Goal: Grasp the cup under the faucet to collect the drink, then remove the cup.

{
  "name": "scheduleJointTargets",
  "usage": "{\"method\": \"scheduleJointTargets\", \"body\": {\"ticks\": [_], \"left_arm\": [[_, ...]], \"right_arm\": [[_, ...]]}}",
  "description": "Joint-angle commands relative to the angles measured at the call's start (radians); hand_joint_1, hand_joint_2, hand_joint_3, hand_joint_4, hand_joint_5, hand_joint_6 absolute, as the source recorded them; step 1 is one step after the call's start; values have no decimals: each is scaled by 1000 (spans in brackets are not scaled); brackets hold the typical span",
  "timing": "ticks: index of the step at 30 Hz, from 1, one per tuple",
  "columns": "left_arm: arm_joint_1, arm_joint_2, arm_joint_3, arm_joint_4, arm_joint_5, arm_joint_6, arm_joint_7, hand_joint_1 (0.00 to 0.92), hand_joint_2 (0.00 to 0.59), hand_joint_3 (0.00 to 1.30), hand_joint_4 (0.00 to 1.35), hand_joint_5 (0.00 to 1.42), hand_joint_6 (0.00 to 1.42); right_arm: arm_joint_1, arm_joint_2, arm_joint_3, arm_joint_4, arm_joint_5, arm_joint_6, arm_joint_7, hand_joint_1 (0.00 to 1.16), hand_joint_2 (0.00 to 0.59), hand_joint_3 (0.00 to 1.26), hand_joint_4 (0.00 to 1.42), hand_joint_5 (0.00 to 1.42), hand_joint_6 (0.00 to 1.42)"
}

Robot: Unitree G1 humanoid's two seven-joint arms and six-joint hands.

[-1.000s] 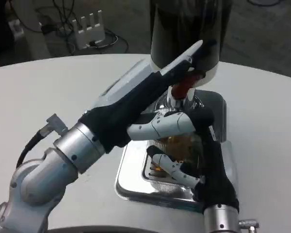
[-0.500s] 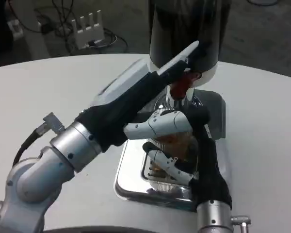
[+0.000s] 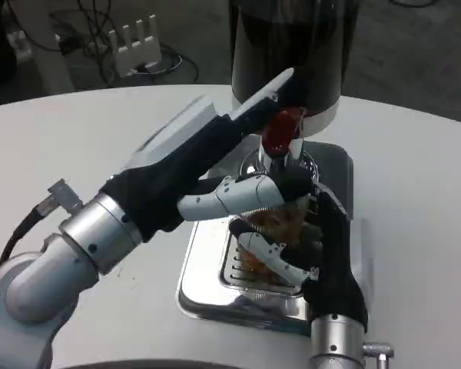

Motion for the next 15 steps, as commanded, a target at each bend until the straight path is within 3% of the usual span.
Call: {"method": "scheduleJointTargets", "body": {"ticks": [1, 8, 15], "left_arm": [[40, 11, 19, -9, -33, 20, -22, 0, 68, 18, 24, 190, 180], [51, -6, 24, -11, -64, 25, -2, 0, 69, 0, 0, 27, 58], [59, -33, 30, -25, -105, 49, -1, 0, 70, 0, 0, 0, 0]], "right_arm": [[8, 65, 5, 14, 4, -31, 2, 830, 153, 515, 667, 708, 606], [21, 53, 18, -1, -22, -53, 4, 843, 165, 726, 872, 944, 837], [52, 40, 30, -52, -76, -54, -22, 852, 141, 825, 956, 1059, 986]]}}
